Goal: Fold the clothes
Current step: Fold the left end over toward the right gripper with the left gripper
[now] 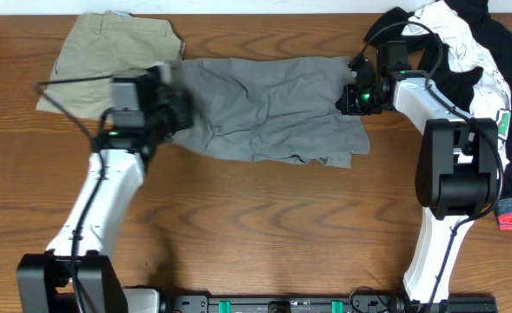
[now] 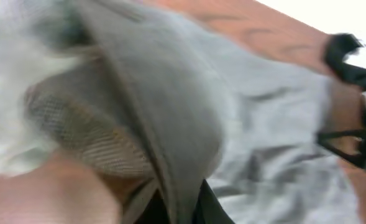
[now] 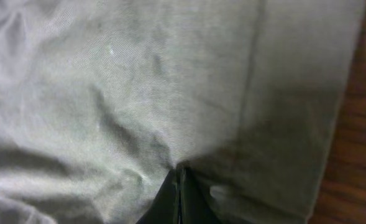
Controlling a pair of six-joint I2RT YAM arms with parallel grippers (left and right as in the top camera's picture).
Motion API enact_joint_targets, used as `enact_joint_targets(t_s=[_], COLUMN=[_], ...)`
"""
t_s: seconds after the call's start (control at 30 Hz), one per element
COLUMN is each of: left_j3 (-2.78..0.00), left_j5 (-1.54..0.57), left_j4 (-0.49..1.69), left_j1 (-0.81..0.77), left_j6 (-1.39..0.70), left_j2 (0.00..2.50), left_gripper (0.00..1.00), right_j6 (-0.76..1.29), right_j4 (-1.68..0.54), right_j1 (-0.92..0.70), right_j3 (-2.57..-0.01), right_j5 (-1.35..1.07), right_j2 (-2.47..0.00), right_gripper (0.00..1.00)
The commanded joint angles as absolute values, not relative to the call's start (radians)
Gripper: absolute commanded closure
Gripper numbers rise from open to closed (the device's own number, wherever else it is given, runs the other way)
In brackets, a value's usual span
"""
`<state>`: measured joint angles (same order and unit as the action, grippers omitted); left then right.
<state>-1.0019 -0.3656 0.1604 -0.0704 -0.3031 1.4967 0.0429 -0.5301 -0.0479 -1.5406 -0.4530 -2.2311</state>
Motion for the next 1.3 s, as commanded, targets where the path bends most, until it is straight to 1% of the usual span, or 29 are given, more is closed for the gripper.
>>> enact_joint_targets(t_s=[0.0,0.1,0.27,0.53,0.67,0.73,0.9,1.13,1.17,1.2,1.23,1.27], left_j3=[-1.007,-1.007,-1.007,-1.007,-1.01,-1.017,-1.018,-1.019,-1.019,-1.019,-1.019,-1.019], left_j5=[-0.341,-0.323,-0.319,-0.319,-0.319,-0.308,-0.209,-0.189,-0.189,-0.189,-0.189,-0.188], left_j4=[0.11,0.035,-0.163,-0.464,-0.533,-0.534,-0.54,-0.657,-0.672,-0.687,-0.694,-0.698], left_j1=[-0.162,-0.245,-0.373,-0.503,-0.541,-0.556,-0.605,-0.64,-0.641,-0.641,-0.641,-0.641], left_j6=[-0.37,-0.408,-0.452,-0.496,-0.495,-0.495,-0.492,-0.493,-0.495,-0.496,-0.496,-0.496], left_j2=[1.52,1.558,1.638,1.746,1.75,1.75,1.765,1.844,1.853,1.86,1.865,1.866], left_gripper=[0.94,0.94,0.94,0.94,0.94,0.94,0.94,0.94,0.74,0.43,0.02,0.02], right_j6=[0.042,0.052,0.051,0.051,0.051,0.051,0.051,0.051,0.051,0.051,0.051,0.051], right_j4=[-0.552,-0.544,-0.543,-0.545,-0.546,-0.546,-0.546,-0.553,-0.553,-0.553,-0.552,-0.551], right_j1=[-0.086,-0.089,-0.092,-0.099,-0.099,-0.099,-0.099,-0.099,-0.099,-0.099,-0.099,-0.099], right_j3=[-1.48,-1.48,-1.48,-1.479,-1.479,-1.479,-1.479,-1.479,-1.479,-1.479,-1.479,-1.479], right_j5=[-0.378,-0.378,-0.378,-0.371,-0.37,-0.371,-0.371,-0.371,-0.371,-0.371,-0.371,-0.371], right_j2=[-2.321,-2.321,-2.321,-2.321,-2.321,-2.321,-2.321,-2.321,-2.321,-2.321,-2.321,-2.321], right_gripper=[0.99,0.99,0.99,0.99,0.99,0.99,0.99,0.99,0.99,0.99,0.99,0.99])
